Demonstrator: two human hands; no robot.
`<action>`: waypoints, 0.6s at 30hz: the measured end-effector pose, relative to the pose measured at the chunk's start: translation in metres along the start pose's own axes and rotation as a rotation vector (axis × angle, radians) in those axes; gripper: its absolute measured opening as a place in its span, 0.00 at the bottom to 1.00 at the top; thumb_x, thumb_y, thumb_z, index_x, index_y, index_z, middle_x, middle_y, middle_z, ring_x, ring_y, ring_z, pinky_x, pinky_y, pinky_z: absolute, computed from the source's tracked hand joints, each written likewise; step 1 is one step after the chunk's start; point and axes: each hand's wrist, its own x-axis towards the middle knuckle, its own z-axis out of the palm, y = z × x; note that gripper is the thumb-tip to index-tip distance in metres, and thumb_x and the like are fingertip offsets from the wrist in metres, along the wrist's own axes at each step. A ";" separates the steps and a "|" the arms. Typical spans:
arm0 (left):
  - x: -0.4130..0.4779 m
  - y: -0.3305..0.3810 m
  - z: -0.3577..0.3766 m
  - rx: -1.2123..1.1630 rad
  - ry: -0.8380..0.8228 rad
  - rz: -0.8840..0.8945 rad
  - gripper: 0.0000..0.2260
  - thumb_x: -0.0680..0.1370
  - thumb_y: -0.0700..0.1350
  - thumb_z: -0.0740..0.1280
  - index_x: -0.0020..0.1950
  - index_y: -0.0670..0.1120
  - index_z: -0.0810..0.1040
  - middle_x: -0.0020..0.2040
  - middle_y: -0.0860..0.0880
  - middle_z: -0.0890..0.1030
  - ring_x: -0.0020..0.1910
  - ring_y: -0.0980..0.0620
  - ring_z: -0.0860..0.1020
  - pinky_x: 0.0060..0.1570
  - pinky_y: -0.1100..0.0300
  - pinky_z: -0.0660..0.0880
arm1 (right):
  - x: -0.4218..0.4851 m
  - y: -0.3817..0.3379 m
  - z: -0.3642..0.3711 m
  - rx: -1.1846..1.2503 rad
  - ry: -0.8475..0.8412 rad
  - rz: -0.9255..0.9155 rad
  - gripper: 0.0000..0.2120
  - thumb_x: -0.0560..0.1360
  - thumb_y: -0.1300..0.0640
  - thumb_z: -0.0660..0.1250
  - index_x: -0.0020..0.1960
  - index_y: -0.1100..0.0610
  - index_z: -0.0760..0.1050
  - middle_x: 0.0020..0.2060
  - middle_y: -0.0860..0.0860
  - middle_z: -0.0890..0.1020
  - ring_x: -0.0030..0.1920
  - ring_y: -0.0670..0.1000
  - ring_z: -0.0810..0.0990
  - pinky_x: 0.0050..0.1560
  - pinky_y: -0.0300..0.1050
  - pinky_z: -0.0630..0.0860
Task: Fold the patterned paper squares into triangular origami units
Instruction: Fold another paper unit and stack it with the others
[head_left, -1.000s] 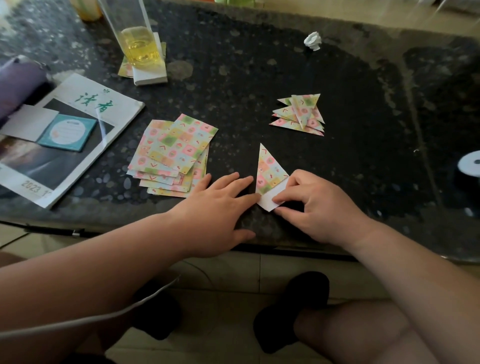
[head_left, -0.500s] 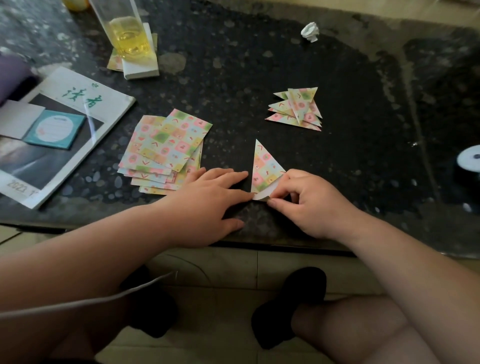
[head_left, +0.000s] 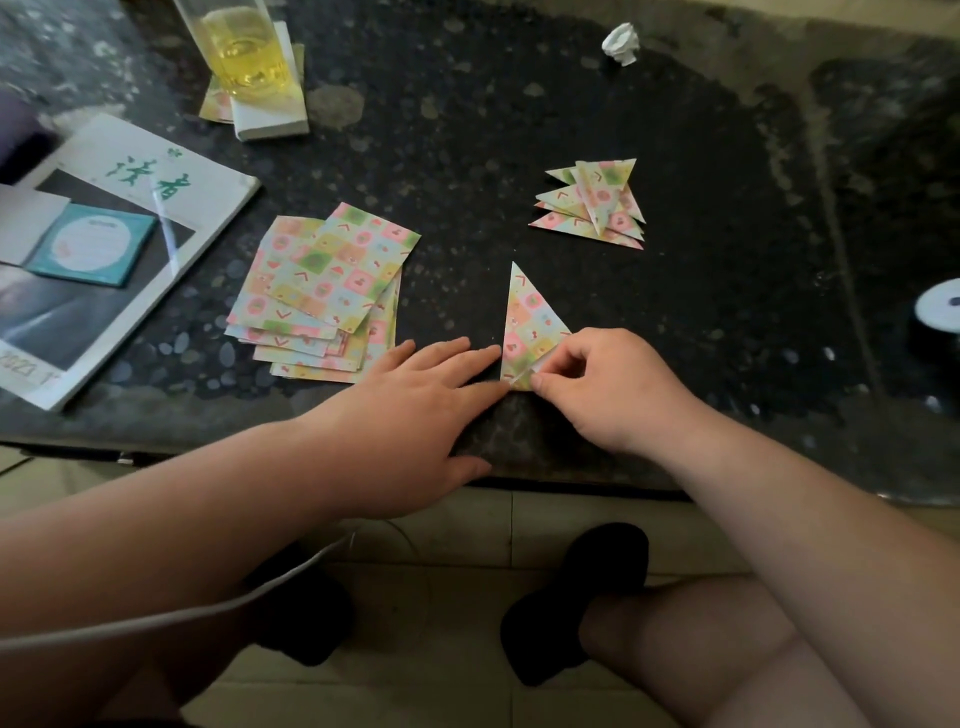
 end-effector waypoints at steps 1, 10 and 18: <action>-0.002 0.004 0.003 0.005 0.022 0.012 0.36 0.80 0.66 0.59 0.83 0.58 0.46 0.83 0.57 0.42 0.81 0.54 0.40 0.80 0.47 0.42 | 0.000 -0.001 0.000 -0.005 0.000 0.007 0.07 0.77 0.51 0.73 0.41 0.51 0.84 0.40 0.41 0.80 0.43 0.43 0.78 0.38 0.33 0.70; -0.002 0.005 0.018 0.061 0.070 0.025 0.39 0.80 0.68 0.55 0.83 0.55 0.40 0.83 0.58 0.41 0.81 0.54 0.38 0.80 0.42 0.41 | 0.000 -0.006 0.001 -0.022 0.010 0.072 0.07 0.76 0.52 0.73 0.39 0.50 0.82 0.38 0.43 0.82 0.42 0.45 0.79 0.37 0.39 0.71; -0.001 0.008 0.022 0.123 0.043 0.023 0.41 0.80 0.70 0.53 0.83 0.52 0.36 0.82 0.56 0.36 0.81 0.51 0.35 0.79 0.40 0.41 | 0.000 -0.013 -0.003 -0.029 -0.025 0.120 0.10 0.76 0.51 0.73 0.37 0.53 0.83 0.37 0.48 0.83 0.42 0.49 0.81 0.39 0.43 0.75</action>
